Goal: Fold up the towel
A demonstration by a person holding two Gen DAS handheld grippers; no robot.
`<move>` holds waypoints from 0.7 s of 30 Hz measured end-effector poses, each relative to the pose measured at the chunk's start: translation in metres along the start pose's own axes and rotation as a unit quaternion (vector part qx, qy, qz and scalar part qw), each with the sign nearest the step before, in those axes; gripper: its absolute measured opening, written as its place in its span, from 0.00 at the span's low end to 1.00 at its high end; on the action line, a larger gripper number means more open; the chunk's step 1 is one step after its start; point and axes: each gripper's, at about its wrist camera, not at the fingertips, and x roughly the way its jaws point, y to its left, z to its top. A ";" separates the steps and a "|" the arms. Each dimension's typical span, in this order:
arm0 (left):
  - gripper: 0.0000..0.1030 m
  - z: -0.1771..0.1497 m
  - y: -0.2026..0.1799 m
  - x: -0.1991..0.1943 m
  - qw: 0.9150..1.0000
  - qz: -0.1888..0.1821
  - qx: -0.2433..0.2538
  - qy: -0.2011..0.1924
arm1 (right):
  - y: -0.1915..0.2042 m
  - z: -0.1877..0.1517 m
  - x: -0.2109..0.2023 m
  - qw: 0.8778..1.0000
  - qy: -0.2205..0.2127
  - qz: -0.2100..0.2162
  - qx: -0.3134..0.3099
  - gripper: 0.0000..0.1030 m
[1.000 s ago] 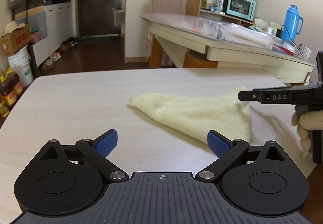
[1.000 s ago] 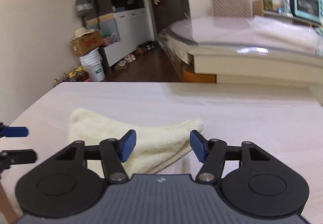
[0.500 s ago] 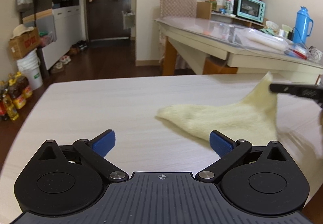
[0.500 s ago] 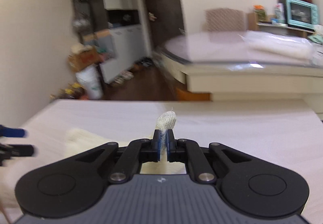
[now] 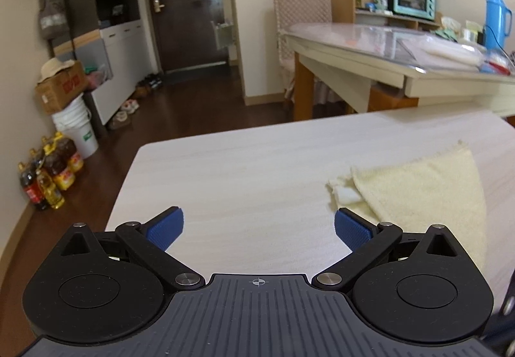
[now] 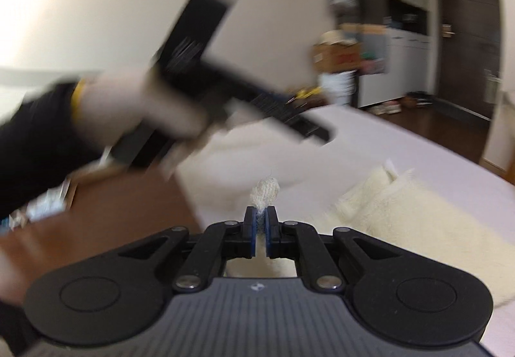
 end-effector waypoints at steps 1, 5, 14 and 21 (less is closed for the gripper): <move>0.99 0.001 0.000 0.003 1.000 -0.007 0.002 0.003 | 0.003 -0.002 0.005 1.000 0.014 0.011 -0.009 0.29; 0.99 0.009 -0.005 0.019 0.999 -0.036 0.019 0.009 | -0.004 -0.004 -0.013 1.000 0.000 -0.017 -0.025 0.40; 0.99 0.018 -0.034 0.069 0.990 -0.091 0.102 0.036 | -0.081 0.005 -0.031 0.983 0.009 -0.170 -0.063 0.42; 0.99 0.009 -0.036 0.079 0.988 -0.092 0.117 0.049 | -0.129 0.028 0.002 0.984 0.053 -0.136 -0.102 0.42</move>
